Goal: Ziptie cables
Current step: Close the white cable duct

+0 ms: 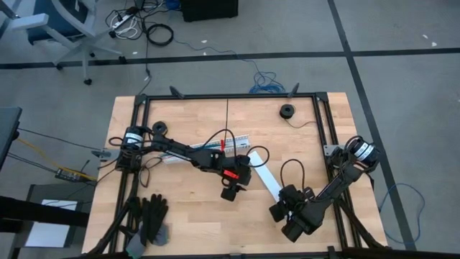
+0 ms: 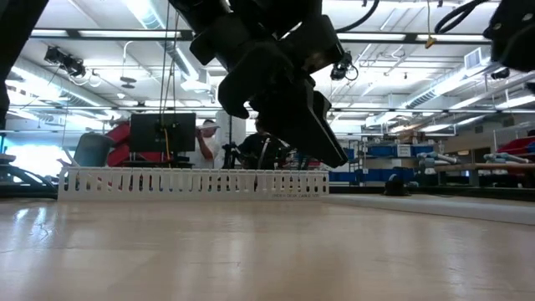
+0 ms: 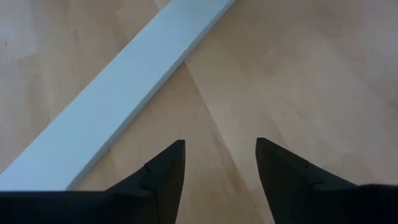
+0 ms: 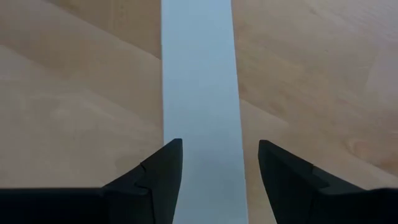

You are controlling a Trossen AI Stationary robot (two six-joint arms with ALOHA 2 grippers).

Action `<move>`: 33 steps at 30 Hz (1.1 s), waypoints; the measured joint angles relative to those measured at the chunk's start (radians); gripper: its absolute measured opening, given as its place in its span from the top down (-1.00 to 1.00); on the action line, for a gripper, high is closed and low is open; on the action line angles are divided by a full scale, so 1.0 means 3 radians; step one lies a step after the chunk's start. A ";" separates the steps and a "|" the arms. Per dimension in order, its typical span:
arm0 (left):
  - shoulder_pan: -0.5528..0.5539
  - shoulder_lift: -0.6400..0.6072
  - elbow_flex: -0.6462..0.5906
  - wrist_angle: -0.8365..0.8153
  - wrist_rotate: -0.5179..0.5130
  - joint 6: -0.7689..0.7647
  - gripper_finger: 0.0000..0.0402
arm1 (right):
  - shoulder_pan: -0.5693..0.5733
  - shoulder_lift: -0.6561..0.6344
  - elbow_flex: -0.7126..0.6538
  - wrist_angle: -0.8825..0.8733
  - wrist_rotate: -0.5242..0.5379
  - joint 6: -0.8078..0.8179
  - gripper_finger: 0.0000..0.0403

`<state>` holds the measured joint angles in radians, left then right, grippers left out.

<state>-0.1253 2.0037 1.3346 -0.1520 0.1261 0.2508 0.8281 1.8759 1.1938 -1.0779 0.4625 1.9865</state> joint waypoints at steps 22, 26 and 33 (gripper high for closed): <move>-0.0003 0.0000 0.0000 -0.0024 -0.0001 -0.0040 0.17 | -0.0388 0.0011 -0.0064 0.0333 -0.0309 -0.1030 -0.87; -0.0003 -0.0001 0.0000 -0.0032 -0.0003 -0.0090 0.17 | -0.0433 -0.0006 -0.0245 0.0665 -0.0444 -0.0933 -0.85; -0.0004 -0.0001 0.0000 -0.0041 -0.0003 -0.0092 0.17 | -0.0433 -0.0016 -0.0417 0.0938 -0.0423 -0.0922 -0.70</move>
<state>-0.1265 2.0033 1.3346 -0.1642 0.1253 0.2231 0.6983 1.8710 1.0687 -0.7967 0.3355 1.7099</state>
